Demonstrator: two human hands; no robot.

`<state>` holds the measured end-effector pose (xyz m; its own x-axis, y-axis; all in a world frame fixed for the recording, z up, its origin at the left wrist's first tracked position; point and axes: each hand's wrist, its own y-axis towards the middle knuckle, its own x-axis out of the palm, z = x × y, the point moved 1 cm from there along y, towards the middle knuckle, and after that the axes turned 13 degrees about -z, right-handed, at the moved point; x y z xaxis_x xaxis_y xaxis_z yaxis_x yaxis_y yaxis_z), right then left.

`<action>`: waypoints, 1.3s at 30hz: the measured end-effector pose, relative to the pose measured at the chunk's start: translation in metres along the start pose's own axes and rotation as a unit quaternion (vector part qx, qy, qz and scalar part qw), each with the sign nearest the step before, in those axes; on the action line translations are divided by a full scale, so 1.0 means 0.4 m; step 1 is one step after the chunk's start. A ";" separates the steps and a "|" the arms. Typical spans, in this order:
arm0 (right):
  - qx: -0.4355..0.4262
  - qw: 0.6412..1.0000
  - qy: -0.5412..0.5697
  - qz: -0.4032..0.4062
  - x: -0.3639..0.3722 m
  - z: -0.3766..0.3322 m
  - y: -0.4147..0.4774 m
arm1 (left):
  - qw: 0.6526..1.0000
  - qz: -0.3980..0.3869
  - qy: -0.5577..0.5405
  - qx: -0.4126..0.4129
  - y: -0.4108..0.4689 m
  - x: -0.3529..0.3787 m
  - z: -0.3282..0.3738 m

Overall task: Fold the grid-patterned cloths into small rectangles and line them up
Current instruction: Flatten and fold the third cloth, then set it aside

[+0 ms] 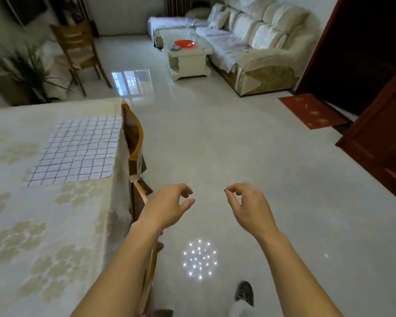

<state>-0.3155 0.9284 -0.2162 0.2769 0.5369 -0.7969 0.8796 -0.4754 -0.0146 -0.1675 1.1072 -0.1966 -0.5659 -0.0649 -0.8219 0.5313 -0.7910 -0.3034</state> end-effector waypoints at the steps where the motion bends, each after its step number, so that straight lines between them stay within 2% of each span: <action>1: -0.017 1.000 -0.001 -0.011 -0.006 0.014 0.047 | 1.000 0.012 -0.003 -0.015 0.028 -0.012 0.003; 7: -0.103 0.993 0.012 -0.058 -0.096 0.062 0.306 | 0.994 0.061 -0.040 -0.087 0.164 -0.087 0.061; 11: -0.156 0.983 0.017 -0.095 -0.124 0.052 0.442 | 0.980 0.139 -0.038 -0.136 0.228 -0.155 0.073; 17: -0.203 0.967 0.002 -0.156 -0.072 0.036 0.613 | 0.971 0.129 -0.010 -0.201 0.328 -0.192 0.019; 23: -0.193 0.966 -0.056 -0.162 -0.073 0.053 0.881 | 0.970 0.158 -0.042 -0.180 0.583 -0.291 -0.073; 27: -0.156 0.964 -0.117 -0.183 -0.105 0.034 1.091 | 0.983 0.101 -0.029 -0.150 0.777 -0.393 -0.118; 32: -0.157 0.971 -0.084 -0.161 -0.080 -0.055 1.327 | 0.981 0.127 -0.009 -0.144 0.931 -0.577 -0.245; 39: -0.180 0.957 -0.056 -0.221 0.050 -0.130 1.579 | 0.978 0.092 -0.031 -0.183 1.065 -0.662 -0.412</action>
<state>0.2658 0.6752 -0.2097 -0.1785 0.5420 -0.8212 0.9830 0.0623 -0.1726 0.3126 0.8878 -0.1877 -0.4700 -0.2317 -0.8517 0.8122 -0.4914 -0.3145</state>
